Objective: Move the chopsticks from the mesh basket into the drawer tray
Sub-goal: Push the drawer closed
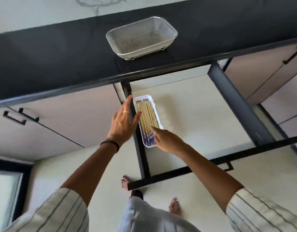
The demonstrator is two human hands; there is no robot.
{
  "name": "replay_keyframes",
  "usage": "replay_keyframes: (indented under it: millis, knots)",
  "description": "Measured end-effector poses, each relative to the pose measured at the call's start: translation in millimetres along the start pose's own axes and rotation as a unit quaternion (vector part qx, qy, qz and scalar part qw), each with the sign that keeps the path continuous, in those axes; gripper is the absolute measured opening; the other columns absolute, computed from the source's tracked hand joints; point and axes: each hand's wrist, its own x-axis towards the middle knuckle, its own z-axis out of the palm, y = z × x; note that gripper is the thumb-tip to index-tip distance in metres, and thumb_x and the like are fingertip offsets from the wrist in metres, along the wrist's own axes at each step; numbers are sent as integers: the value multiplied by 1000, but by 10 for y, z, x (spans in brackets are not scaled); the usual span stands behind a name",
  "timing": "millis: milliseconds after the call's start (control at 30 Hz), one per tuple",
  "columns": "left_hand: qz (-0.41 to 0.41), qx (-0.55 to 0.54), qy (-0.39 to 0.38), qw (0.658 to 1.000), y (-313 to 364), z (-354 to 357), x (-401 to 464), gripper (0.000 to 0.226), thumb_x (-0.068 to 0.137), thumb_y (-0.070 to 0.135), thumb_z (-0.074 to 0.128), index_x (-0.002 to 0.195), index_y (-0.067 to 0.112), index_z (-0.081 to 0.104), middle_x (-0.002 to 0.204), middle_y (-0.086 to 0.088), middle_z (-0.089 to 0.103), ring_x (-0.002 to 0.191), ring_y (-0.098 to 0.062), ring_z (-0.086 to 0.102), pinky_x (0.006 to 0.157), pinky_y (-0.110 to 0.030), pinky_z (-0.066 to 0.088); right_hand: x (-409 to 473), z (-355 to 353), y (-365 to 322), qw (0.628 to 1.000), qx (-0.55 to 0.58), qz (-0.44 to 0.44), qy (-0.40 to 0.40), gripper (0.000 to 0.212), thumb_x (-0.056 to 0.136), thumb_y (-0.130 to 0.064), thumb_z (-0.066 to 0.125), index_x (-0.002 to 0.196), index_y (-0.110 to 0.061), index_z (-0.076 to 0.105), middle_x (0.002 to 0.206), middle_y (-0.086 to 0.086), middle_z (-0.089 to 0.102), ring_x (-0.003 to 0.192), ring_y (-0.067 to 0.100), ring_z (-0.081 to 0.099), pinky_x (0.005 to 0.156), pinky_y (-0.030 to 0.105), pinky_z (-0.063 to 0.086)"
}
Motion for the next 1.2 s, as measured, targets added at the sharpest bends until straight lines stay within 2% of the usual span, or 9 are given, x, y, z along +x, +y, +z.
replay_keyframes:
  millis: [133, 200, 300, 500, 633, 733, 800, 900, 1200]
  knots:
    - [7, 10, -14, 1000, 325, 146, -448, 68, 102, 43, 41, 156, 18, 9, 159, -10, 28, 140, -28, 37, 111, -36, 17, -384, -84, 171, 998, -46, -31, 6, 50, 100, -26, 29, 149, -17, 23, 132, 14, 57, 110, 32, 59, 86, 41, 49]
    - [-2, 1, -30, 1000, 457, 238, -618, 68, 102, 40, 43, 156, 17, 9, 158, -9, 29, 140, -28, 38, 115, -41, 21, -545, -105, 262, 997, -52, -40, 33, 48, 101, -31, 27, 147, -19, 30, 135, 12, 56, 116, 32, 57, 90, 42, 49]
    - [-10, -1, -68, 998, 600, 390, -854, 69, 101, 44, 41, 156, 19, 7, 160, -6, 25, 142, -25, 36, 117, -48, 29, -758, -100, 389, 995, -54, -48, 71, 45, 101, -36, 25, 138, -19, 45, 112, 15, 67, 98, 35, 64, 75, 38, 48]
    - [-14, 62, -120, 991, 786, 688, -1267, 66, 101, 52, 33, 155, 21, 12, 161, -1, 24, 146, -17, 27, 119, -37, 19, -1098, -62, 581, 990, -106, -62, 72, 48, 99, -44, 18, 110, -28, 63, 102, 8, 69, 91, 28, 66, 67, 35, 45]
    - [-20, 113, -122, 986, 816, 790, -1408, 67, 99, 58, 28, 154, 22, 22, 160, 2, 27, 147, -14, 25, 119, -37, 21, -1237, 19, 641, 982, -150, -68, 87, 66, 96, -56, 12, 86, -20, 66, 78, 7, 69, 75, 27, 66, 58, 32, 39]
    - [-10, 160, -124, 979, 821, 830, -1482, 70, 97, 62, 23, 153, 22, 26, 159, 3, 29, 147, -13, 25, 118, -35, 23, -1313, 71, 665, 981, -143, -91, 93, 66, 93, -61, 14, 93, -23, 68, 88, 3, 73, 83, 25, 67, 65, 32, 42]
    - [3, 192, -128, 973, 814, 846, -1517, 73, 95, 64, 17, 152, 21, 30, 158, 2, 32, 147, -13, 26, 117, -37, 23, -1339, 97, 698, 980, -137, -118, 82, 58, 93, -61, 23, 110, -25, 65, 109, -2, 71, 101, 21, 64, 82, 34, 46]
    - [5, 209, -120, 971, 783, 868, -1536, 66, 98, 60, 26, 150, 21, 35, 155, 2, 38, 146, -15, 29, 117, -38, 24, -1351, 145, 774, 975, -169, -137, 53, 50, 94, -56, 33, 126, -22, 52, 130, -4, 60, 122, 17, 52, 99, 37, 35]
    - [-2, 211, -114, 971, 750, 866, -1473, 61, 98, 59, 33, 141, 21, 50, 148, 2, 49, 142, -14, 38, 113, -31, 29, -1284, 157, 803, 966, -207, -142, 59, 43, 95, -52, 31, 116, -21, 52, 123, -3, 60, 117, 19, 52, 104, 38, 29]
